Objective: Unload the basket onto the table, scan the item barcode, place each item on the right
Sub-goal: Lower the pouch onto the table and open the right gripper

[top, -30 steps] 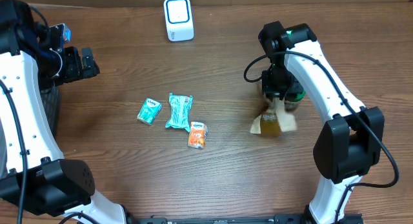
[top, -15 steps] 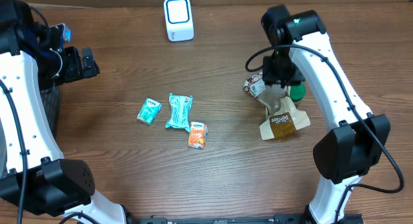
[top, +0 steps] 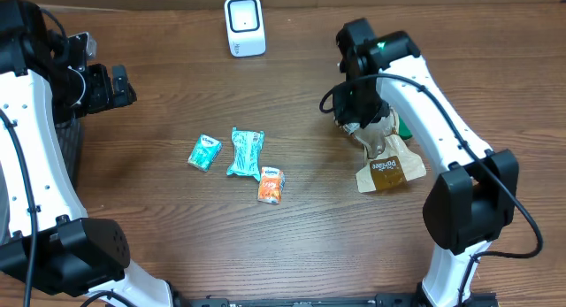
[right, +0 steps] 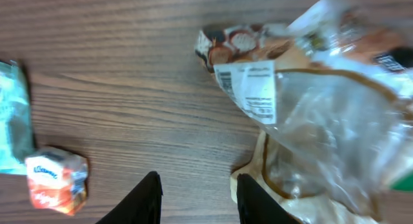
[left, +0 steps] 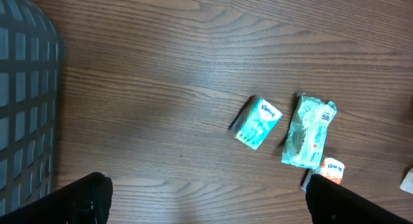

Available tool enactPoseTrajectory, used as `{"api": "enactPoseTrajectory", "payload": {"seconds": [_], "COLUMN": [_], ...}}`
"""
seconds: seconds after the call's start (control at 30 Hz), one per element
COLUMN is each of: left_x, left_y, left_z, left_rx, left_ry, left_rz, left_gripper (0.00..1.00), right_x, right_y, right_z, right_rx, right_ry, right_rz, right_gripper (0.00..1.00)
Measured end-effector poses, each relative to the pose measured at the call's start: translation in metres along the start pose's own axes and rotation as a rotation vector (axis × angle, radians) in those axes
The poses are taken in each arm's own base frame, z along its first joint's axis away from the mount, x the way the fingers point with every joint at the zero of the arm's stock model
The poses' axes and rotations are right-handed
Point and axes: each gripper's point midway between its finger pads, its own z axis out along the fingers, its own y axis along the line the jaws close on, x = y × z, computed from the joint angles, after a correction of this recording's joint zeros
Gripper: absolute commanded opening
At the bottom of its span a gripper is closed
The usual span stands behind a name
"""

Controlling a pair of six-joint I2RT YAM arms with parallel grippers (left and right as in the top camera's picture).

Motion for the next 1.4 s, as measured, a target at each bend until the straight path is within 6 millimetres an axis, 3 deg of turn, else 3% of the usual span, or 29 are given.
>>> {"api": "enactPoseTrajectory", "payload": {"seconds": [0.27, 0.43, 0.93, 1.4], "left_x": [0.0, 0.0, 0.0, 0.0], "left_y": [0.0, 0.0, 0.0, 0.0], "left_z": [0.0, 0.0, 0.0, 0.0], "left_rx": [0.0, 0.0, 0.0, 0.0], "left_ry": [0.0, 0.0, 0.0, 0.0], "left_rz": [0.0, 0.0, 0.0, 0.0], "left_gripper": [1.0, 1.0, 1.0, 1.0], "right_x": [0.013, 0.022, 0.02, 0.02], "right_y": [-0.004, -0.007, -0.008, -0.031], "right_z": [0.045, 0.061, 0.088, 0.094], "right_rx": [-0.001, 0.004, -0.007, 0.092], "right_ry": [0.031, 0.05, 0.007, -0.007], "right_rz": [-0.012, -0.023, -0.031, -0.021], "right_gripper": [0.35, 0.36, 0.34, 0.35]}}
